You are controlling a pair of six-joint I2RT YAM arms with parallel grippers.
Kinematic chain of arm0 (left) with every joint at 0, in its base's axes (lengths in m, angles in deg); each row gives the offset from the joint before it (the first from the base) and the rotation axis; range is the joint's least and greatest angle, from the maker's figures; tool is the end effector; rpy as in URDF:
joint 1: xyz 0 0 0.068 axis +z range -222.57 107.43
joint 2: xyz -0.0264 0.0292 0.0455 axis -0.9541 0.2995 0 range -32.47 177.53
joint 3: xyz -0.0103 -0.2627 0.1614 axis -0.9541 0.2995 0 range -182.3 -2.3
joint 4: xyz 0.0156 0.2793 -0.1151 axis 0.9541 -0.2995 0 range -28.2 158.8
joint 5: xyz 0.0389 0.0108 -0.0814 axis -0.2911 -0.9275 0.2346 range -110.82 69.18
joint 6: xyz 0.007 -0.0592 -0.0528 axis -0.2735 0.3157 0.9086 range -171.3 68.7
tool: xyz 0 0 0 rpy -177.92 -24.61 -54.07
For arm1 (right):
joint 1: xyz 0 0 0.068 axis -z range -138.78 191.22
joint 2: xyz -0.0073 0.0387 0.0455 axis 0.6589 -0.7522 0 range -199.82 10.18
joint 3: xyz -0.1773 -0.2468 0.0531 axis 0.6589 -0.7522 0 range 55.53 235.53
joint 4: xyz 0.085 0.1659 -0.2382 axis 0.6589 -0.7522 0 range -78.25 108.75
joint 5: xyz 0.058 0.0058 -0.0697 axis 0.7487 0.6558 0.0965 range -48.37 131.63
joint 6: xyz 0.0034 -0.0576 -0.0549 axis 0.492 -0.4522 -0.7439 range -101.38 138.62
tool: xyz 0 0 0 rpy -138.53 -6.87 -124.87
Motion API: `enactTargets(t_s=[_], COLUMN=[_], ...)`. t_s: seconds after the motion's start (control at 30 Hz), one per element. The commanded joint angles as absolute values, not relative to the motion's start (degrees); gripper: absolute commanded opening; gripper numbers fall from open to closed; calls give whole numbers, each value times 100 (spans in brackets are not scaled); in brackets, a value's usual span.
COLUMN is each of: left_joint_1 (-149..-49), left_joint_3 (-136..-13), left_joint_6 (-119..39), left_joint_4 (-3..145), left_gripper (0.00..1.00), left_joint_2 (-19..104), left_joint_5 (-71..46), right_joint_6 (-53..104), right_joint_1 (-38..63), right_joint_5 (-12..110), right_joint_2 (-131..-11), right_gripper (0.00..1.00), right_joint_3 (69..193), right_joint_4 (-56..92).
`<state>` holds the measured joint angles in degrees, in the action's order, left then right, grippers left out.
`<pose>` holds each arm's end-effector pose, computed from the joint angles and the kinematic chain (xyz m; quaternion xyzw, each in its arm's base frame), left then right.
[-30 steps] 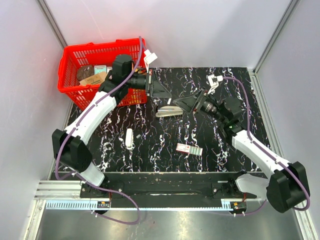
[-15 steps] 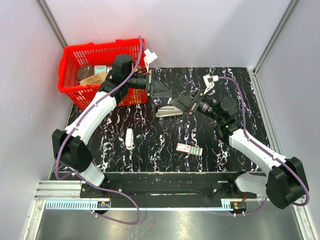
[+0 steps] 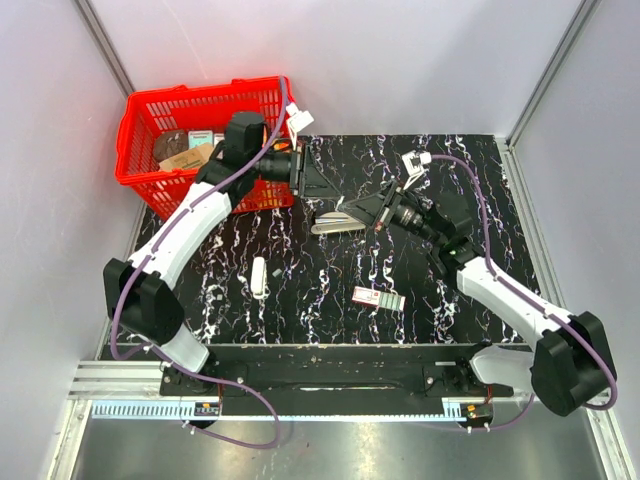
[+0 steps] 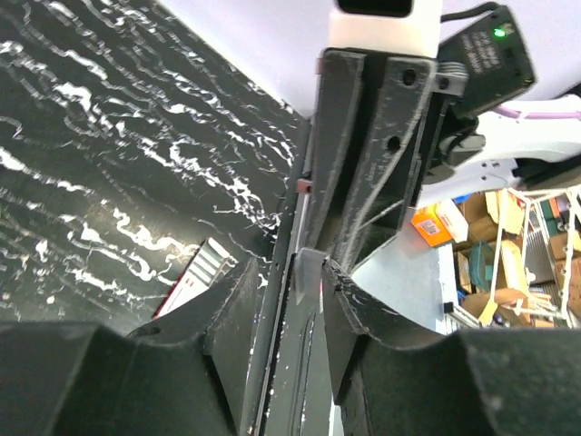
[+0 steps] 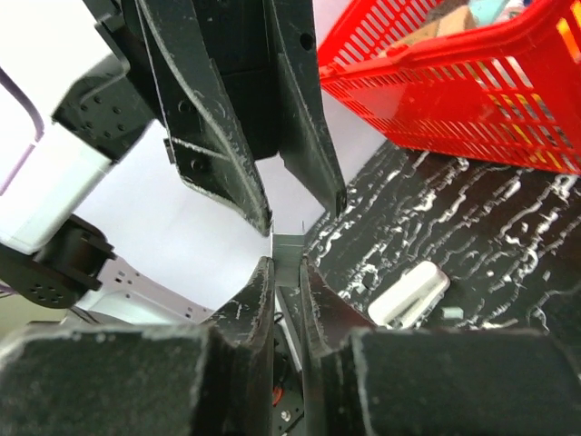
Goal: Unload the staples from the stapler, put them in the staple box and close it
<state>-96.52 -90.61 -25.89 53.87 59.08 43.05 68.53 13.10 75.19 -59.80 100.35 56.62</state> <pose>0.3573 -0.2261 0.4253 0.3015 0.6912 -0.5972 0.2734 0.2744 0.1896 0.3565 -0.1083 0.6297 0.6108 0.4676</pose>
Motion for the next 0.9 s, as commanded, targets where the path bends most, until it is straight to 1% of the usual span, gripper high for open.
enactTargets(t_s=[0.0, 0.13, 0.23, 0.3, 0.43, 0.63, 0.87], left_joint_1=[-9350, -9103, -9129, -9304, -10103, -11088, -11554], left_joint_3=[-9308, -9423, -9160, -8993, -8720, -8851, -9396], left_joint_6=[-3669, -4618, -5304, -5743, -6403, -6835, -6598], left_joint_4=[4386, 3753, 3629, 3559, 3497, 3672, 3804], left_gripper=[41, 47, 52, 53, 53, 53, 51], left_joint_2=[5823, 6095, 6192, 6289, 6517, 7167, 8046], left_joint_5=[3667, 3087, 2594, 2323, 1585, 951, 678], right_joint_6=[6145, 5529, 5142, 5027, 5052, 5255, 5448], right_joint_1=[1283, 1274, 1274, 1274, 1274, 1274, 1274], right_joint_5=[7241, 6723, 6222, 5888, 5255, 4797, 4471], right_joint_2=[-5470, -5048, -4731, -4617, -4310, -3852, -3702], right_gripper=[13, 11, 11, 9, 7, 8, 8], right_joint_3=[10203, 10089, 10080, 10115, 9984, 9790, 9790], right_joint_4=[4367, 2740, 1449, 604, -698, -1534, -2115])
